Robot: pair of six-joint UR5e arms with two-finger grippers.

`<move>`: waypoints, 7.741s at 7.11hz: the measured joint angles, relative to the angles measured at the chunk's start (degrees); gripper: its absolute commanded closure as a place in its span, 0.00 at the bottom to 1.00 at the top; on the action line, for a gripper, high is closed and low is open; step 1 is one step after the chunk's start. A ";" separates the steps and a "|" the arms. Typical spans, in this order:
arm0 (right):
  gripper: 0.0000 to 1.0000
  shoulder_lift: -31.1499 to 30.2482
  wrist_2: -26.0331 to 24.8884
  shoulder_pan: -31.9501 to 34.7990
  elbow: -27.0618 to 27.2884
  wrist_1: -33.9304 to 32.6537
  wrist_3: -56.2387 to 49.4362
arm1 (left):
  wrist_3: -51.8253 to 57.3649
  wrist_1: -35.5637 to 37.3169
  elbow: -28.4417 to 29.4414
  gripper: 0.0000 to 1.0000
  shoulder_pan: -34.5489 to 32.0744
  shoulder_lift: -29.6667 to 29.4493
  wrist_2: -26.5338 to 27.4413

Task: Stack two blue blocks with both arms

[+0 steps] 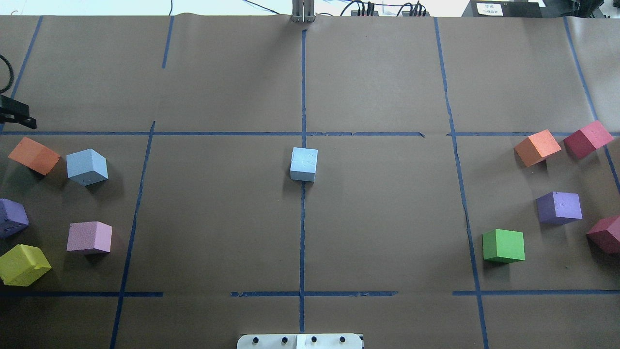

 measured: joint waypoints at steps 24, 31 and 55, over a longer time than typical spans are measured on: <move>0.01 -2.48 0.15 1.35 0.02 0.13 1.00 | -6.71 7.93 6.14 0.81 20.18 -28.69 9.47; 0.01 -3.36 0.23 1.35 0.03 0.16 1.08 | -2.78 19.23 25.05 0.81 29.12 -55.77 14.40; 0.00 -5.56 0.13 1.35 -0.53 0.10 7.78 | 33.19 29.48 1.74 0.00 4.65 -24.73 -0.98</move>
